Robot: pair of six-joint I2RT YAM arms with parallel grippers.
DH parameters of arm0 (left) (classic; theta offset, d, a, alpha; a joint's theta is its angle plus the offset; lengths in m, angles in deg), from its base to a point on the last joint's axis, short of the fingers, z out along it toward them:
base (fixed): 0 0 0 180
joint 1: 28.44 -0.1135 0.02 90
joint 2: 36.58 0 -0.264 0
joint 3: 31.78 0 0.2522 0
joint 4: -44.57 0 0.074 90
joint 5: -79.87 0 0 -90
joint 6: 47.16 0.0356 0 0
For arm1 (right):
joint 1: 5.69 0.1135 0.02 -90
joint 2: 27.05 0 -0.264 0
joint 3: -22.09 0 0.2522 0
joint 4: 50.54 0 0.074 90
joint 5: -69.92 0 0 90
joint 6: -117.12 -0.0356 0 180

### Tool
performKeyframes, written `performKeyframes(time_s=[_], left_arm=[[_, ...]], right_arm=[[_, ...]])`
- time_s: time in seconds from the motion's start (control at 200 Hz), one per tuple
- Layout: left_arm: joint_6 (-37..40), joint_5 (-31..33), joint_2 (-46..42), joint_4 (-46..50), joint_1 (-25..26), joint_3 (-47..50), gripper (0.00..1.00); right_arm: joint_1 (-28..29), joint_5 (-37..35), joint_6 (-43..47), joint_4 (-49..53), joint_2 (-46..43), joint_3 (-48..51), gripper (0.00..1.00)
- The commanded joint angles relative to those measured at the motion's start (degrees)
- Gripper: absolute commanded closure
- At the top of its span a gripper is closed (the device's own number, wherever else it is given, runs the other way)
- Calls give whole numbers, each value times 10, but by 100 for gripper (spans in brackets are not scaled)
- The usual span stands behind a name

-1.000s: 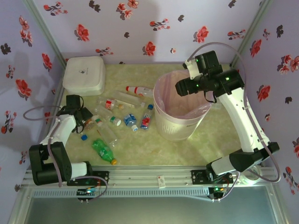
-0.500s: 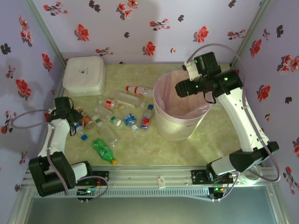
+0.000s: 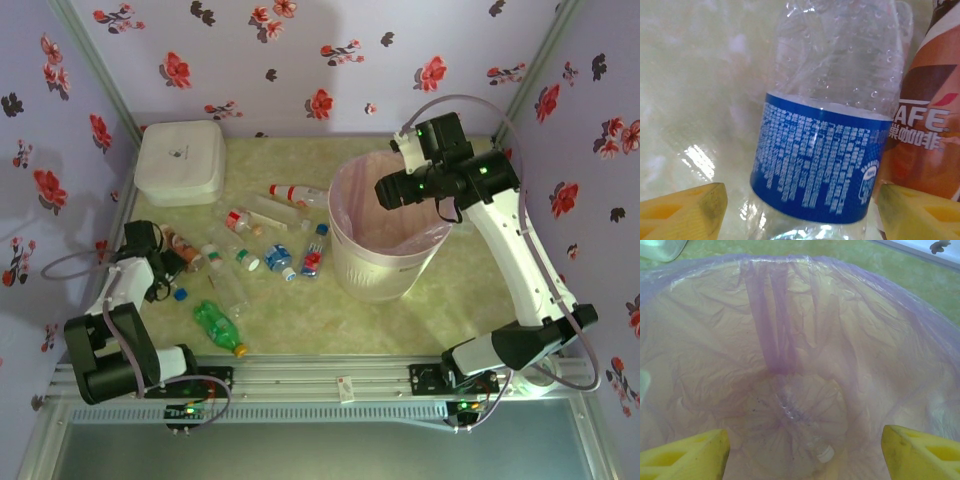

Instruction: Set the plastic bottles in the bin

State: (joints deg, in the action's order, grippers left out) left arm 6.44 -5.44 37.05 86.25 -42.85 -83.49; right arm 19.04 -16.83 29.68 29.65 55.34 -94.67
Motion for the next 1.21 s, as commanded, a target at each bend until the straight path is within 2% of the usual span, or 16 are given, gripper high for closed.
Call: performKeyframes(time_s=[0.0, 0.305, 0.425, 0.79, 0.9, 1.065, 1.2], left_arm=[[3, -16, 18, -25, -2, 16, 23], [-3, -7, 11, -36, -4, 34, 39], [0, 7, -11, -15, -5, 25, 41], [10, 11, -124, 69, 4, -80, 54], [13, 0, -142, 82, 43, -135, 60], [29, -10, -132, 83, 147, -231, 73], [47, -65, -104, 57, 217, -295, 86]], right_arm=[[-4, -3, 3, -8, -16, 5, 20], [-4, -4, -1, -10, -20, 2, 20], [-4, -10, -6, -9, -22, 0, 20], [-4, -14, -46, -16, -33, -19, 21], [-4, -5, -66, -26, -37, -25, 21], [-4, 37, -97, -52, -52, -23, 21], [-1, 96, -121, -74, -55, -24, 21]])
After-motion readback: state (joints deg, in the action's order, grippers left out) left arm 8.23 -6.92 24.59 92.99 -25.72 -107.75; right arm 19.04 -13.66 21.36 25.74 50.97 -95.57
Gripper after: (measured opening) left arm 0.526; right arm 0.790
